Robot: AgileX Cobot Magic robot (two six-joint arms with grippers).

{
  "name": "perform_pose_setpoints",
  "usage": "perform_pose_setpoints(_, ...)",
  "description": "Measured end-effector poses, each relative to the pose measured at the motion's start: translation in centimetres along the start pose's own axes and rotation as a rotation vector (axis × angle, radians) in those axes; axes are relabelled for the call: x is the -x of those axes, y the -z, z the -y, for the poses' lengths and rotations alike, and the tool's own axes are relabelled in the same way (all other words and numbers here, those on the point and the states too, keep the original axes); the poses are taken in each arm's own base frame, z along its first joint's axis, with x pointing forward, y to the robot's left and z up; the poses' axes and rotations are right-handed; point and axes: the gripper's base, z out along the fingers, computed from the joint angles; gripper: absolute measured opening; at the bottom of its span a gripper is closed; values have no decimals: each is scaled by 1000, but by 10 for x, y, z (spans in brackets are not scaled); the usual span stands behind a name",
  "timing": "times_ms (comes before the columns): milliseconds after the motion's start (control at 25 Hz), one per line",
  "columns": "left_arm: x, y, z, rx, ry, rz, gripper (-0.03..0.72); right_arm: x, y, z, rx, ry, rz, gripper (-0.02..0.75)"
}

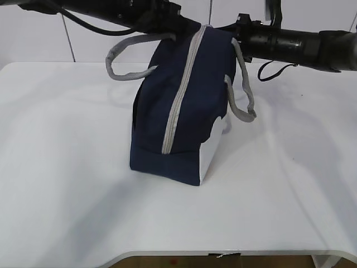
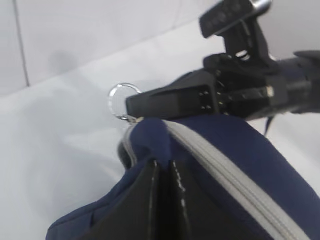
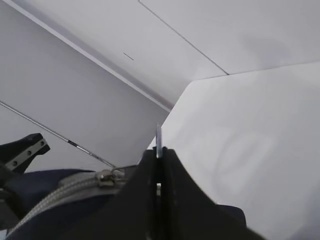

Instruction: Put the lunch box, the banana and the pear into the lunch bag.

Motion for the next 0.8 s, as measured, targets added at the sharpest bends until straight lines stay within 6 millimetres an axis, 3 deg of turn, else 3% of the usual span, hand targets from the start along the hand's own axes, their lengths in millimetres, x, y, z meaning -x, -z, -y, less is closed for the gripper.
perform_pose_setpoints(800,-1,-6,-8,48,42,41,9,3,0,6,-79,25,-24,6)
